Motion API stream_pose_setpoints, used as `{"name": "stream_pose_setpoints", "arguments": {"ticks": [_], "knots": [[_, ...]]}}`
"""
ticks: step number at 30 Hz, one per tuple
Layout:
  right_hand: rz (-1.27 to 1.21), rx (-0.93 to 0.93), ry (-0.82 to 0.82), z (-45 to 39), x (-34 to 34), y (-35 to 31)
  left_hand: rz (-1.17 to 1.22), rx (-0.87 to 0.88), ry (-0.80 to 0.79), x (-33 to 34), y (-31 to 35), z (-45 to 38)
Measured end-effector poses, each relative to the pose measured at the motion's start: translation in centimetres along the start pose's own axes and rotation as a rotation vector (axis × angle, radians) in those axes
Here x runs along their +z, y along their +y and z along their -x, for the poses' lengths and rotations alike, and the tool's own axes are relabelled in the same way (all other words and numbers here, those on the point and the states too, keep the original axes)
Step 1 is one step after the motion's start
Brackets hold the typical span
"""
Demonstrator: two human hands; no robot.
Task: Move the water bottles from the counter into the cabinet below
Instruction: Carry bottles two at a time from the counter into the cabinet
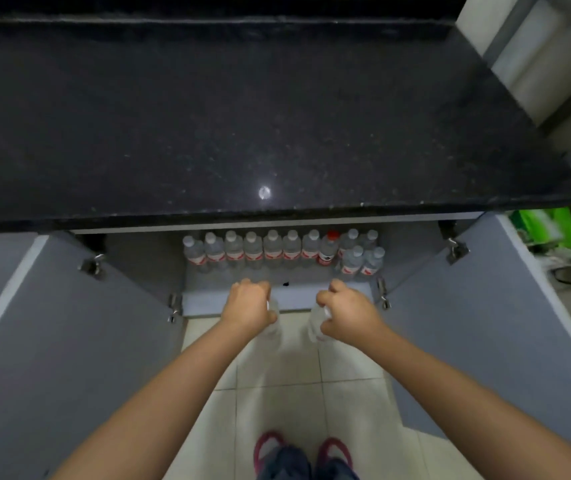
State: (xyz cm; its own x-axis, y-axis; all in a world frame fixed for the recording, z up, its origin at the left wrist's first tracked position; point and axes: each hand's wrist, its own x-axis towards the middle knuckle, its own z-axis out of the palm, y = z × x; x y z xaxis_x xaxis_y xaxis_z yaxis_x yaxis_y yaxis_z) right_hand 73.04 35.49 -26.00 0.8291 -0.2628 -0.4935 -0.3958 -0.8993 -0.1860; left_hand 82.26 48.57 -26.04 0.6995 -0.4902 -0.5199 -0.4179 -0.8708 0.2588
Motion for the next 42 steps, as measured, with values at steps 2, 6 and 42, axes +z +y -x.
{"name": "stream_pose_setpoints", "arguments": {"ticks": [2, 6, 42], "knots": [[-0.019, 0.024, 0.018, -3.4, 2.7, 2.7, 0.013, 0.011, 0.007, 3.1, 0.2, -4.1], [-0.079, 0.077, 0.068, -9.8, 9.3, 7.8, 0.022, 0.029, 0.036, 10.2, 0.0, -11.6], [-0.071, 0.15, 0.212, -30.3, 16.0, 15.6, -0.134, 0.127, 0.216, 22.8, -1.6, -28.4]]}}
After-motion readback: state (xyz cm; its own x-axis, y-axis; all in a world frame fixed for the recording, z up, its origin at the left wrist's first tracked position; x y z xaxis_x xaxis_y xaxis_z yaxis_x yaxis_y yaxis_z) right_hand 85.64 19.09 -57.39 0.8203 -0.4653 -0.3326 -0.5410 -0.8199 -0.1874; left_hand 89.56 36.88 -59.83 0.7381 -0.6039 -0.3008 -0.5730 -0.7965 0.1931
